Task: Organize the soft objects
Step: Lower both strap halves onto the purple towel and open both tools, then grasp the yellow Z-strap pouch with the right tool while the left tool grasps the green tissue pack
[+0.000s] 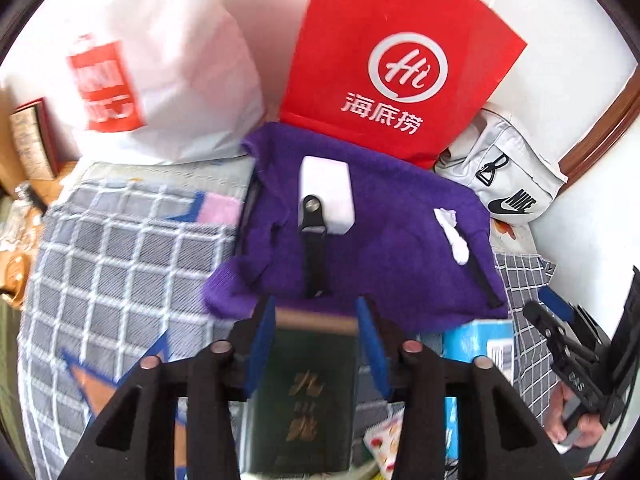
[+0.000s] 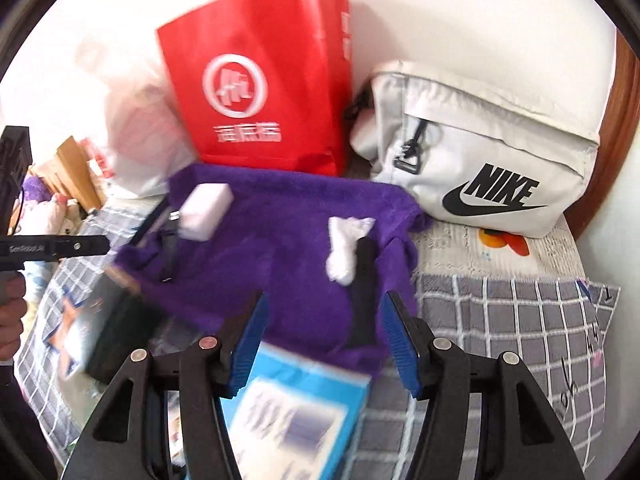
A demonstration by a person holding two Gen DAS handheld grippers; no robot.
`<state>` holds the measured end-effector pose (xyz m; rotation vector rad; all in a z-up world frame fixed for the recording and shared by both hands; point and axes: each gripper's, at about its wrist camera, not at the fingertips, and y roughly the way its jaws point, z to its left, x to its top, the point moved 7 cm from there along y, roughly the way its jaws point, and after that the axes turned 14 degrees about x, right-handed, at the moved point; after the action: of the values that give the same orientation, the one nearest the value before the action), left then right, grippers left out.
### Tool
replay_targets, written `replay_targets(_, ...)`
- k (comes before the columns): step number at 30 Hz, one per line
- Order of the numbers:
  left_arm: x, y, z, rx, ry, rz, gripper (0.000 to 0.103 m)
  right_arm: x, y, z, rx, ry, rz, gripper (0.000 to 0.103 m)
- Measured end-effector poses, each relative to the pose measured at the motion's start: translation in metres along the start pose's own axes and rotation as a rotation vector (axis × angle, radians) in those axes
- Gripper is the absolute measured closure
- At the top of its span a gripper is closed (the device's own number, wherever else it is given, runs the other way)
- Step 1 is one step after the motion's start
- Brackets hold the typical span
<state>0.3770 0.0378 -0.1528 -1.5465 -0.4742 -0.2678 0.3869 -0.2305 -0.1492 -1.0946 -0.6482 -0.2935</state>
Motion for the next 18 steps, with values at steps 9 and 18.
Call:
replay_targets(9, -0.064, -0.045, 0.044, 0.021, -0.022, -0.039, 0.059, -0.064, -0.024, 0.075, 0.078, -0.022, 0.039, 0.045)
replay_targets(18, -0.118, -0.046, 0.066, -0.032, -0.081, -0.029, 0.059, -0.145, -0.026, 0.141, 0.195, -0.062, 0.136, 0.037)
